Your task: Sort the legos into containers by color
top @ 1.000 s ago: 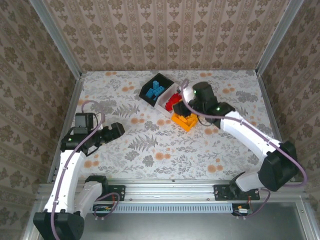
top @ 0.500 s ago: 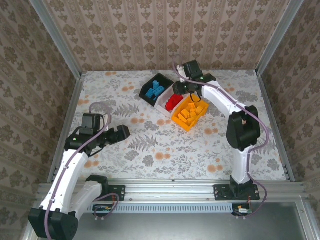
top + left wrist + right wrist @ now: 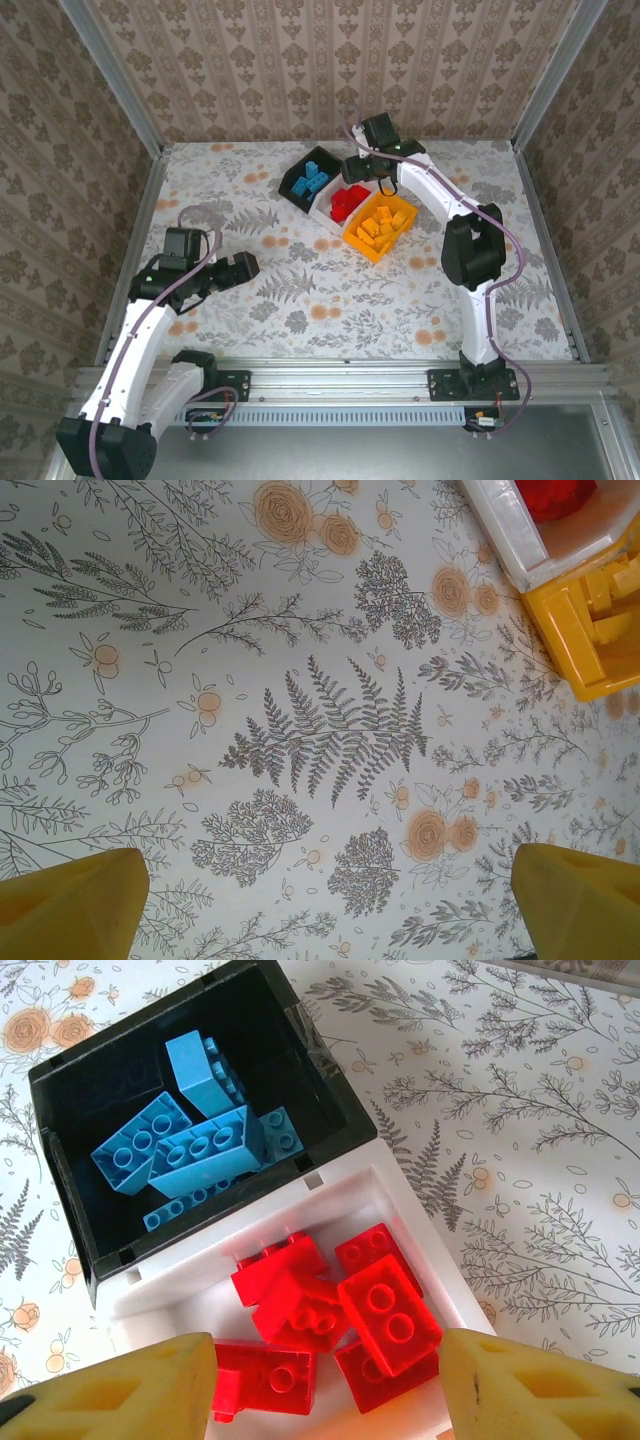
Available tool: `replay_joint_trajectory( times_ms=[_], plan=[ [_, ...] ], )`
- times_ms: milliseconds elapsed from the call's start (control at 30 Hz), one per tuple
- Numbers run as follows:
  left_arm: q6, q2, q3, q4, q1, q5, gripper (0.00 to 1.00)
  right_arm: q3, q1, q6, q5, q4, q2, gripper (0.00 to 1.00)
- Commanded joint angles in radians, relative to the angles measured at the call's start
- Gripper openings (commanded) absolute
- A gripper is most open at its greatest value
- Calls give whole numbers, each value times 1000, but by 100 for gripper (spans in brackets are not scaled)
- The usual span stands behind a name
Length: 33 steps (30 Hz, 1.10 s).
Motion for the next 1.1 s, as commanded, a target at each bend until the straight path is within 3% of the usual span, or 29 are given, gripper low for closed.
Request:
replay_joint_trajectory(
  times_ms=[0, 267, 333, 400, 533, 700, 900, 1067],
  plan=[
    [3, -8, 8, -18, -4, -16, 96, -17, -4, 6, 0, 7, -57, 63],
    [-4, -5, 44, -1, 0, -41, 97, -196, -51, 27, -88, 141, -260, 75],
    [-8, -8, 58, 18, 5, -40, 98, -245, -80, 39, -113, 157, -324, 82],
    [-7, -8, 72, 45, 14, -41, 100, -301, -116, 48, -142, 172, -396, 100],
    [-6, -4, 112, 106, 40, -54, 100, -421, -199, 52, -170, 199, -545, 100],
    [12, 0, 175, 172, 46, -161, 100, -618, -267, 37, -137, 255, -735, 100],
    [-37, -17, 179, 208, 45, -416, 100, -975, -290, 65, 32, 485, -1033, 100],
    [147, -135, -5, 443, 23, -523, 100, -1228, -340, 12, 93, 706, -1196, 100]
  ],
)
